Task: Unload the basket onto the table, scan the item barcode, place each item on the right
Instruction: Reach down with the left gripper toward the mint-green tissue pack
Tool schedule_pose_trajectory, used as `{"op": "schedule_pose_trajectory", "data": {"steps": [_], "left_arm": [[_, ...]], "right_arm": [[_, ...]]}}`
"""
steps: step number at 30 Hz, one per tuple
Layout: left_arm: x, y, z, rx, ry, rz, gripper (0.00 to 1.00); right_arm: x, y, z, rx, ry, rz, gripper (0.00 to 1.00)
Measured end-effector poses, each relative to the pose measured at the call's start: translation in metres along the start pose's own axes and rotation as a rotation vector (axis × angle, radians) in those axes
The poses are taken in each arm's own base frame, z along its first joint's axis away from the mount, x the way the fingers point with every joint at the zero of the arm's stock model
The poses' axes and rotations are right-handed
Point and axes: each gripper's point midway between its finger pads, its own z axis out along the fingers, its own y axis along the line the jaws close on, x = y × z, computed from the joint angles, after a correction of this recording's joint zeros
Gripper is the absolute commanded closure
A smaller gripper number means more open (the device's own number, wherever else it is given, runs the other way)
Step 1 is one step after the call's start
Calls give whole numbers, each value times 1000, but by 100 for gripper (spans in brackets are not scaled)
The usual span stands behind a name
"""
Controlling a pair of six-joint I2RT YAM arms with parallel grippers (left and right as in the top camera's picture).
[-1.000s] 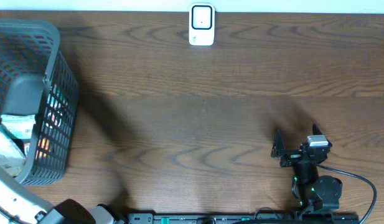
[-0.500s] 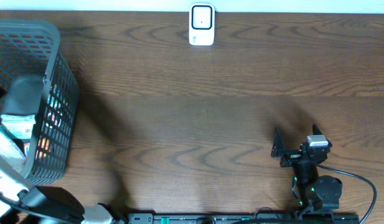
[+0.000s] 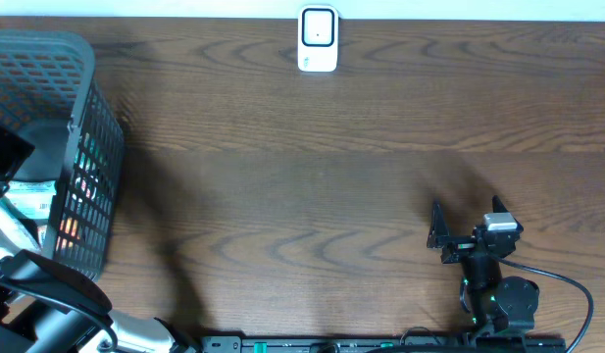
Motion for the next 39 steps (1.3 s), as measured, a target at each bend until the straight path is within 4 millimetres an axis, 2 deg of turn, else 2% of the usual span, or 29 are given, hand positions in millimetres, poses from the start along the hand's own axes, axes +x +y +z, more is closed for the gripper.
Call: {"op": "schedule_pose_trajectory", "data": {"steps": [3, 9, 19, 23, 31, 39], "left_arm": [[4, -4, 4, -21, 13, -8, 2], [13, 0, 22, -200, 29, -34, 2], [22, 21, 57, -383, 58, -211, 2], [25, 14, 72, -397, 69, -193, 2], [14, -4, 106, -405, 14, -141, 2], [14, -19, 111, -399, -11, -104, 2]], "right_arm": [[0, 0, 0, 0, 0, 0, 1], [0, 0, 0, 0, 0, 0, 1], [0, 0, 0, 0, 0, 0, 1], [0, 0, 0, 0, 0, 0, 1], [0, 0, 0, 0, 0, 0, 1], [0, 0, 0, 0, 0, 0, 1]]}}
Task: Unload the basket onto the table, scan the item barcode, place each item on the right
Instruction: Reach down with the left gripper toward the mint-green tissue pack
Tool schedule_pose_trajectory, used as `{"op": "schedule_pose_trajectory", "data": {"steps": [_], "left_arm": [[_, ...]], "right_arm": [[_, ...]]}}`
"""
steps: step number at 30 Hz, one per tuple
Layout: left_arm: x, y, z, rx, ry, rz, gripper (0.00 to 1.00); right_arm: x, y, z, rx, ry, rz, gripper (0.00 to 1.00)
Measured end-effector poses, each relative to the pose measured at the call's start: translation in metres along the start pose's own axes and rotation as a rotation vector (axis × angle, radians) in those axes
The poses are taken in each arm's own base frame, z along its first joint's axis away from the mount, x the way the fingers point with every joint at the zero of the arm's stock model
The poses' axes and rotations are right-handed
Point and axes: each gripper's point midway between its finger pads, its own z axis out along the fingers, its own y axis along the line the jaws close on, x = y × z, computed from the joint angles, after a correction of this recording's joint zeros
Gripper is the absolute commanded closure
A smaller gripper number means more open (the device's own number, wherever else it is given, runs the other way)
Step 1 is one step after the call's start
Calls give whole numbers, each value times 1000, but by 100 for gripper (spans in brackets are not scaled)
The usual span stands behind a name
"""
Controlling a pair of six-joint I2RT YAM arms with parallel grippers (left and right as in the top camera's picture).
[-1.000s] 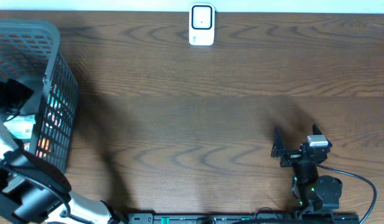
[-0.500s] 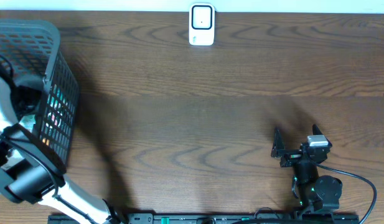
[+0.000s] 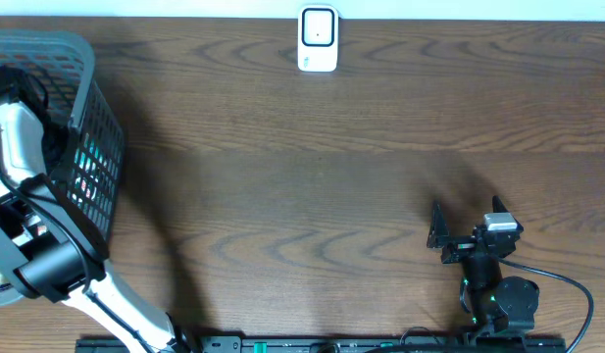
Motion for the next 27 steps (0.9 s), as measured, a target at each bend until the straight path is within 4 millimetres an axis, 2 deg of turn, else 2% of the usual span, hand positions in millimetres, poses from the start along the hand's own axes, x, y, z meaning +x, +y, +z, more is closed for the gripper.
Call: {"op": "schedule_pose_trajectory", "data": {"steps": [5, 12, 16, 21, 24, 27], "left_arm": [[-9, -5, -1, 11, -43, -8, 2], [-23, 14, -6, -91, -126, -14, 2], [-37, 20, -20, -108, -199, -33, 2], [-56, 20, -42, -78, -293, -48, 2], [-60, 17, -43, -69, -314, -50, 2], [-54, 17, -35, -74, -303, -61, 2]], "right_arm": [[0, 0, 0, 0, 0, 0, 1], [0, 0, 0, 0, 0, 0, 1], [0, 0, 0, 0, 0, 0, 1], [0, 0, 0, 0, 0, 0, 1], [0, 0, 0, 0, 0, 0, 1], [0, 0, 0, 0, 0, 0, 1]]}}
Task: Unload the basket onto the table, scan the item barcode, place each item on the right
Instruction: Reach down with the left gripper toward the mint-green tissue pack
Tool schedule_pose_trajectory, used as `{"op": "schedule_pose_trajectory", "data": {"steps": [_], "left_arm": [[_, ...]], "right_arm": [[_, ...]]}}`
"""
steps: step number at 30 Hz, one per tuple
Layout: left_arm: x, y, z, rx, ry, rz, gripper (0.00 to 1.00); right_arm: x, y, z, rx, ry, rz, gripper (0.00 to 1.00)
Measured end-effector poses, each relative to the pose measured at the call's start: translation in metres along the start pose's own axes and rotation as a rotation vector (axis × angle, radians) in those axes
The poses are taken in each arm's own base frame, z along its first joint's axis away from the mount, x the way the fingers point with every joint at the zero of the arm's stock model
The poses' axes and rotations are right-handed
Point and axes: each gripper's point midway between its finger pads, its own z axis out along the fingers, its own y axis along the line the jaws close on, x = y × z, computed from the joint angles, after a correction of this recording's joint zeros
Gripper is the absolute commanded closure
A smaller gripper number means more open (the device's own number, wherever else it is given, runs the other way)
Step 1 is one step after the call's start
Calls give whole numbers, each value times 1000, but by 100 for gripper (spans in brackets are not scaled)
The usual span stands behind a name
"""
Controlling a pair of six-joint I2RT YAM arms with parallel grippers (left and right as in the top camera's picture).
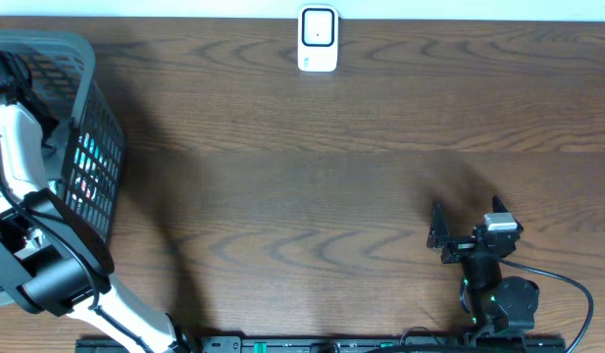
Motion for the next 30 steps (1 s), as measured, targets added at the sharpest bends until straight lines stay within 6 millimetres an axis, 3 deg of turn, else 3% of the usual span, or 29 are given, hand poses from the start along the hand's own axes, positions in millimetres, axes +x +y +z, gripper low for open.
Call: {"op": "schedule_pose_trajectory", "data": {"steps": [14, 30], "left_arm": [[38, 0, 38, -11, 1, -127, 2], [56, 8, 52, -34, 10, -125, 2]], "right_arm": [[0, 0, 0, 0, 0, 0, 1], [0, 0, 0, 0, 0, 0, 1]]}}
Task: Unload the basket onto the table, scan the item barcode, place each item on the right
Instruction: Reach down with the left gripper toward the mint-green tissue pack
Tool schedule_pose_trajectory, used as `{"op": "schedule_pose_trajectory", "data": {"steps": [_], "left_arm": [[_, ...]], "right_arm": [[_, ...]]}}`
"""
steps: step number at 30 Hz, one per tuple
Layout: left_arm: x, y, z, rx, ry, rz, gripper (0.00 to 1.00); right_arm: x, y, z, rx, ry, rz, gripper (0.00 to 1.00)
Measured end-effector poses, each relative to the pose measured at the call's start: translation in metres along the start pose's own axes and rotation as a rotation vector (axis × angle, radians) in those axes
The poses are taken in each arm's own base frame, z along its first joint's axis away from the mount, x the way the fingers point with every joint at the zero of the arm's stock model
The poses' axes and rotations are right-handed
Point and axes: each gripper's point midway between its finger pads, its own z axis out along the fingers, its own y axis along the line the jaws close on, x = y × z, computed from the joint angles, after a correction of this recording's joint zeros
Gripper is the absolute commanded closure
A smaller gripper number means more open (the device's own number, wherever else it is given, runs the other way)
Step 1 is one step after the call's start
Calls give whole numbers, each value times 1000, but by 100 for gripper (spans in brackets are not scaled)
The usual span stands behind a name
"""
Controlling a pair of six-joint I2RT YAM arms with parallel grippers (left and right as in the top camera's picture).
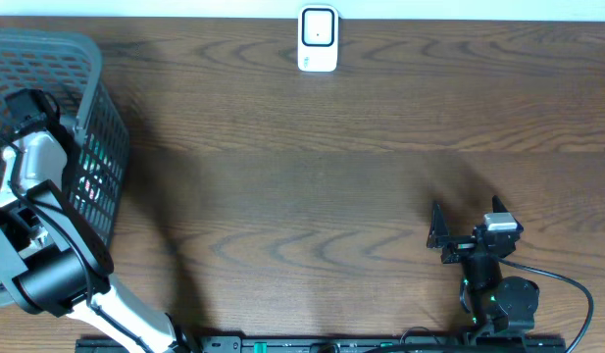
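The white barcode scanner [318, 39] stands at the far edge of the table, in the middle. A grey mesh basket [94, 88] sits at the far left, and coloured packages [86, 172] show through its right wall. My left arm reaches down into the basket. Its black wrist [29, 104] shows, but its fingers are hidden inside, as is anything they might hold. My right gripper [435, 227] rests near the front right of the table, pointing left, far from the basket and the scanner. Nothing lies by its fingers.
Bare brown wood spans the table between the basket and the right arm. A black cable [567, 294] loops from the right arm's base at the front edge.
My left wrist sits a little further right and nearer inside the basket. The basket's right rim has shifted slightly to the right. The right arm has not moved.
My left arm was first low at the front left corner, with a white package visible in the basket. Later it reached into the basket from above, covering the contents. It has stayed inside since, shifting only a little. The right arm stayed still.
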Motion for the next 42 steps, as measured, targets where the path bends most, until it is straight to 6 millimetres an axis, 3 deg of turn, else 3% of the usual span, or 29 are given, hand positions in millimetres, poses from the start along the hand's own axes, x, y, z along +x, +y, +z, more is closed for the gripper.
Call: {"op": "schedule_pose_trajectory", "data": {"steps": [9, 11, 18, 21, 24, 34, 42], "left_arm": [[-9, 9, -4, -37, -58, 48, 2], [-17, 13, -15, -25, -81, 40, 2], [-70, 21, -89, 123, -224, -84, 2], [-74, 21, -94, 136, -232, -93, 3], [-65, 16, -81, 122, -203, -71, 2], [-13, 3, -12, 18, -58, 44, 2], [3, 3, 7, -15, -21, 21, 2]], "right_arm": [[0, 0, 0, 0, 0, 0, 1], [0, 0, 0, 0, 0, 0, 1], [0, 0, 0, 0, 0, 0, 1], [0, 0, 0, 0, 0, 0, 1], [0, 0, 0, 0, 0, 0, 1], [0, 0, 0, 0, 0, 0, 1], [0, 0, 0, 0, 0, 0, 1]]}}
